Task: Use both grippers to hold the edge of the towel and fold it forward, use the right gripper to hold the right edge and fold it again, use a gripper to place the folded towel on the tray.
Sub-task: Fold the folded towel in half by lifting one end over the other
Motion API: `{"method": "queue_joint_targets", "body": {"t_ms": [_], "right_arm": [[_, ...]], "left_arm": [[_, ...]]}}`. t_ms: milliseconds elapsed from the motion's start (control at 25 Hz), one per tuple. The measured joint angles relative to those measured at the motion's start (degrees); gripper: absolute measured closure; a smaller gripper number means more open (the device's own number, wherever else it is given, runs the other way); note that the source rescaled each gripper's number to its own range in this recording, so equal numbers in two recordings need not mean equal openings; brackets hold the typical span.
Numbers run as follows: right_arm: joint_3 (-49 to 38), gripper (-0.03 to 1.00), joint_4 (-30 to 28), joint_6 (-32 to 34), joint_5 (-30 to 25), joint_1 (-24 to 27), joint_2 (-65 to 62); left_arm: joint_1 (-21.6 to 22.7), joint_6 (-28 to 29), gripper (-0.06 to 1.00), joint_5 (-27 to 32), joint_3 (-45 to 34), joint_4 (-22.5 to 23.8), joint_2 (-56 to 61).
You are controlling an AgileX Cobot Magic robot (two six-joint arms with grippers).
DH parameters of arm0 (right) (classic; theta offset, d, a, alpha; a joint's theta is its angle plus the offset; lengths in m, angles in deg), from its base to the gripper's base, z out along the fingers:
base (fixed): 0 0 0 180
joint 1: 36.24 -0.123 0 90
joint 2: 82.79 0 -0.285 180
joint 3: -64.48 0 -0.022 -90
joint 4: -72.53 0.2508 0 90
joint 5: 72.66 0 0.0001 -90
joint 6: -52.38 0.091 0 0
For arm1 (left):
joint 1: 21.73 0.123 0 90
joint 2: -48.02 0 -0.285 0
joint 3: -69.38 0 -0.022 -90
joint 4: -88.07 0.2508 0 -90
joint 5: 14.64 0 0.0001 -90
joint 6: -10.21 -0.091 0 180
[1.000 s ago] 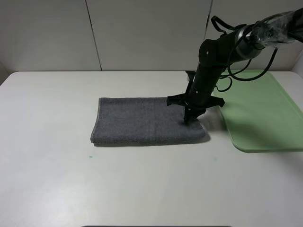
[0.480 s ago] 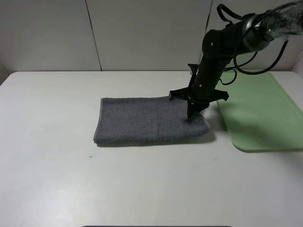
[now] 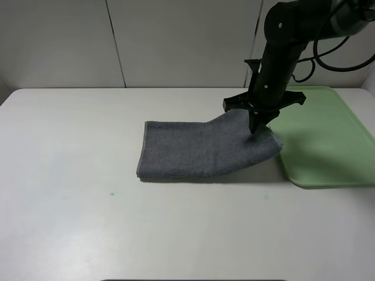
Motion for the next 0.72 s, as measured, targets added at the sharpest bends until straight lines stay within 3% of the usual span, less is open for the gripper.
{"method": "queue_joint_targets", "body": {"t_ms": [400,720], "right_arm": [[1.2,0.92,-9.3,2.6,-8.6,0.0,-4.4],[4.7,0.92,-12.8,2.6,-13.9,0.0,-4.5]], "left_arm": [[0.0,0.0,-0.06,0.0,0.0,0.0,0.0],[0.0,0.0,-0.06,0.0,0.0,0.0,0.0]]}}
